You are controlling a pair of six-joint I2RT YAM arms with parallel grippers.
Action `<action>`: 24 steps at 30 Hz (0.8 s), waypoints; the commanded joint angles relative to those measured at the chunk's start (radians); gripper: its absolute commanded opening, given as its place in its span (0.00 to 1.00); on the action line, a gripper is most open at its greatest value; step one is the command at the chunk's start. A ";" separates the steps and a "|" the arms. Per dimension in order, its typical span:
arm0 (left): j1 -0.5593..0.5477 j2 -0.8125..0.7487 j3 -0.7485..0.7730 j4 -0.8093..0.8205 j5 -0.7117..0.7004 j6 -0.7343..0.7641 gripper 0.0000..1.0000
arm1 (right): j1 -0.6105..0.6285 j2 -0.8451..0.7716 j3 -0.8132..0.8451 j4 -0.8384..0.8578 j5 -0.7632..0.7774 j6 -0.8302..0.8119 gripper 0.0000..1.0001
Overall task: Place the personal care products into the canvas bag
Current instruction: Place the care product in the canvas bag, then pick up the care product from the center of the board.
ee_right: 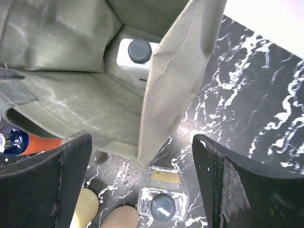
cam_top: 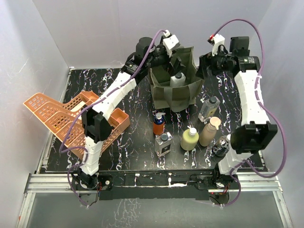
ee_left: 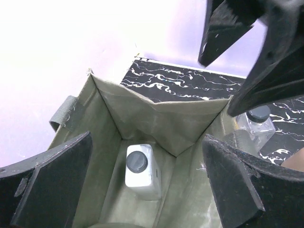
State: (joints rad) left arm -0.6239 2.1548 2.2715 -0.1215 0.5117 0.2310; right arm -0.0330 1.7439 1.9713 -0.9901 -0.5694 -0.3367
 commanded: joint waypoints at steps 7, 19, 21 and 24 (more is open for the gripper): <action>-0.003 -0.203 -0.136 -0.030 -0.055 0.038 0.97 | -0.020 -0.371 -0.286 0.020 0.265 -0.147 0.97; -0.003 -0.291 -0.222 -0.055 -0.166 0.076 0.97 | -0.035 -0.473 -0.460 -0.081 0.221 -0.256 0.97; -0.003 -0.300 -0.237 -0.052 -0.180 0.081 0.97 | -0.034 -0.491 -0.464 -0.173 0.171 -0.319 0.97; -0.004 -0.295 -0.244 -0.048 -0.177 0.085 0.97 | -0.032 -0.519 -0.467 -0.294 0.137 -0.387 0.97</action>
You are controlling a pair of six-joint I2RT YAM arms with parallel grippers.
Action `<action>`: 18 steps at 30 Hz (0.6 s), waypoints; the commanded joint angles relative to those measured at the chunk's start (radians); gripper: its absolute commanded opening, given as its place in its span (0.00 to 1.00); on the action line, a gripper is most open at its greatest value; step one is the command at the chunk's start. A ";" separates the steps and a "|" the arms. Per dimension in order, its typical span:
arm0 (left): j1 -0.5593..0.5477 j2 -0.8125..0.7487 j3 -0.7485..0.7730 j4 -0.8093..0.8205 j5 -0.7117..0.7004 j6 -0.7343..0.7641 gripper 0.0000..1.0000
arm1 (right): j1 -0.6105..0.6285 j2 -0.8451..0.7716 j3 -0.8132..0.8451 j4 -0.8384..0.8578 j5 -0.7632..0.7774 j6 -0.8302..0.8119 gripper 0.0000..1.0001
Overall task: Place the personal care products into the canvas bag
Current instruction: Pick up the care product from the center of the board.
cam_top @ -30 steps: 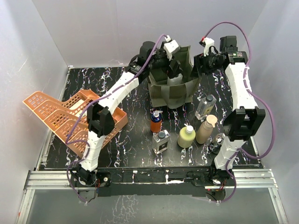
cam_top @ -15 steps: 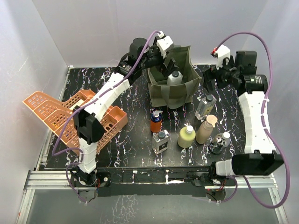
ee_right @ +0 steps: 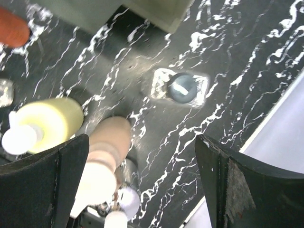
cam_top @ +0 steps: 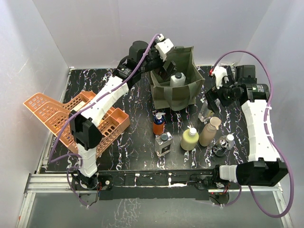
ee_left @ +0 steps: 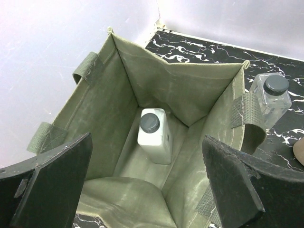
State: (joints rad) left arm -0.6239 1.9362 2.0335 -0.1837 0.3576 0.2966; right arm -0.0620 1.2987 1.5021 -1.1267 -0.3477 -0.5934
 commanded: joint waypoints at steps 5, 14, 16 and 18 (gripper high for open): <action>-0.005 -0.071 -0.012 0.016 -0.007 0.004 0.97 | 0.009 -0.143 -0.082 -0.208 -0.034 -0.195 0.97; -0.007 -0.086 -0.039 0.012 0.015 0.012 0.97 | 0.025 -0.136 -0.194 -0.186 0.005 -0.158 0.91; -0.008 -0.086 -0.037 0.012 0.014 0.019 0.97 | 0.027 -0.120 -0.199 -0.179 0.001 -0.144 0.88; -0.008 -0.083 -0.034 0.012 0.015 0.022 0.97 | 0.028 -0.106 -0.207 -0.167 0.002 -0.127 0.84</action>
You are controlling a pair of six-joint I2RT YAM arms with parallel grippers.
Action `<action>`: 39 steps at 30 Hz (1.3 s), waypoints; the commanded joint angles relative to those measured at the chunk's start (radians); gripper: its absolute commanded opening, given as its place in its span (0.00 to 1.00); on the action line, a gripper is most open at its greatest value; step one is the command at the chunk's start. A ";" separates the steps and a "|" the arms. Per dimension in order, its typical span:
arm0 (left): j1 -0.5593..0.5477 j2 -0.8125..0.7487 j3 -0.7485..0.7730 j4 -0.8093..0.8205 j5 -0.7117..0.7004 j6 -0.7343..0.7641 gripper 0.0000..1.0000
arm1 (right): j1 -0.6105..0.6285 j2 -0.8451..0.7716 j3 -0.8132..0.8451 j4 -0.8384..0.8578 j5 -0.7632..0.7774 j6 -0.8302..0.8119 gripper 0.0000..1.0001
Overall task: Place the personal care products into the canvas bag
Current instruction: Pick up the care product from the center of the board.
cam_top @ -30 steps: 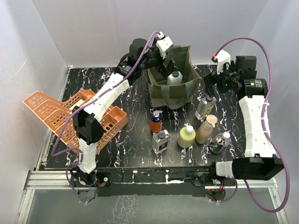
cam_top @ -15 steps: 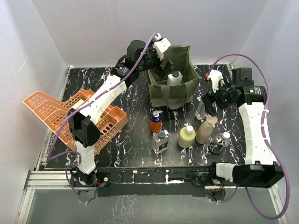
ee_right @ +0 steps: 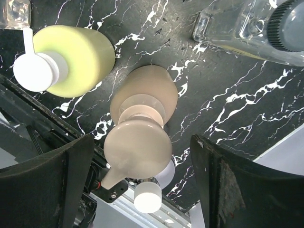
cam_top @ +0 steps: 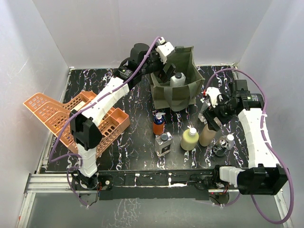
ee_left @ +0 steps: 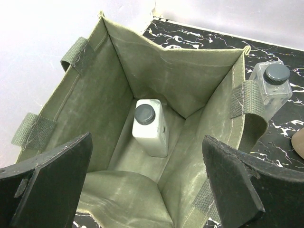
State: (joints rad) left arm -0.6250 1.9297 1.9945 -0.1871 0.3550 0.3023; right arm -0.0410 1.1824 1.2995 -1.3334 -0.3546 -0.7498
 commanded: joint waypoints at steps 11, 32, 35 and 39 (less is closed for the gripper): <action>-0.009 -0.059 0.025 0.018 0.019 0.014 0.97 | 0.009 0.014 -0.040 0.059 0.022 0.052 0.66; -0.009 -0.059 -0.052 -0.017 0.086 0.020 0.97 | 0.009 0.047 0.412 0.138 -0.090 0.199 0.08; -0.009 -0.055 -0.059 -0.018 0.091 0.020 0.97 | 0.009 0.098 0.554 0.119 -0.122 0.213 0.08; -0.010 -0.046 -0.047 -0.027 0.114 0.024 0.97 | 0.009 0.179 0.755 0.110 -0.130 0.251 0.08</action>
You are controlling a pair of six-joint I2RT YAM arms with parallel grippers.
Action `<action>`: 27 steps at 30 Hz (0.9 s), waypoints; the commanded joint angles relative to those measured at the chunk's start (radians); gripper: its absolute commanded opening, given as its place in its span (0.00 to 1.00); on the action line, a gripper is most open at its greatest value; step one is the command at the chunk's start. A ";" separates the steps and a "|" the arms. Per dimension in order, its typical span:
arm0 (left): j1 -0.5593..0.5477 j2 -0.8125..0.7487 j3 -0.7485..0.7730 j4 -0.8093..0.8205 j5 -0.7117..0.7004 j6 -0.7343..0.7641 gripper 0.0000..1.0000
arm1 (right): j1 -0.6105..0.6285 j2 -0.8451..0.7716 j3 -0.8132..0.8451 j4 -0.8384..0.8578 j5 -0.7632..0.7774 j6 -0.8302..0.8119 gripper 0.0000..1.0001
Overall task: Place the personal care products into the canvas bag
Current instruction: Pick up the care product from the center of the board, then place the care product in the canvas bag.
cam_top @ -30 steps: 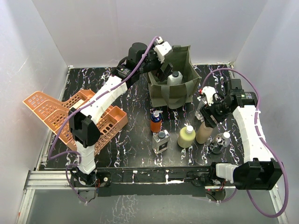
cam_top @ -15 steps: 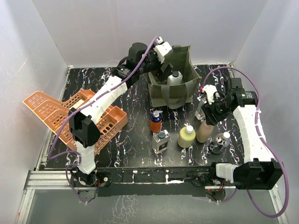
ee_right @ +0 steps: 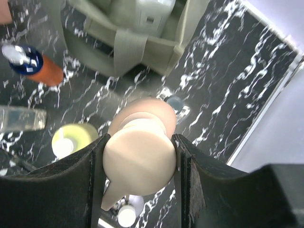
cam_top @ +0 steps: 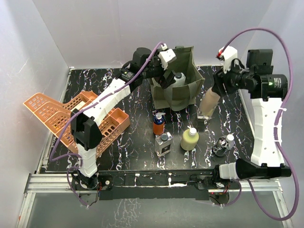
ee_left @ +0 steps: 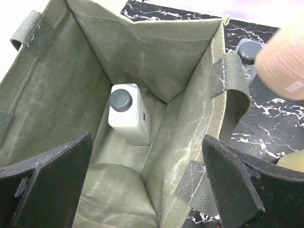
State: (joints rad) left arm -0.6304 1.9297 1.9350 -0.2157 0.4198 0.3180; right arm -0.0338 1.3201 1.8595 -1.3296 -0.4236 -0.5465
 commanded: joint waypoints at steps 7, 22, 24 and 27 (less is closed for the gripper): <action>-0.005 -0.040 0.031 -0.022 0.096 0.005 0.97 | 0.005 0.167 0.468 0.155 -0.079 0.153 0.08; -0.022 -0.073 -0.024 -0.172 0.202 0.113 0.90 | 0.220 0.232 0.553 0.466 0.039 0.236 0.08; -0.029 -0.073 -0.031 -0.185 0.203 0.123 0.84 | 0.238 0.232 0.549 0.486 0.050 0.243 0.08; -0.035 -0.080 -0.057 -0.183 0.204 0.128 0.73 | 0.244 0.224 0.529 0.533 0.054 0.255 0.08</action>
State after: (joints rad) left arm -0.6498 1.9293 1.9003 -0.3725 0.5835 0.4122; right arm 0.2043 1.5837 2.3478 -1.0939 -0.3946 -0.3069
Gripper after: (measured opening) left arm 0.784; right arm 0.521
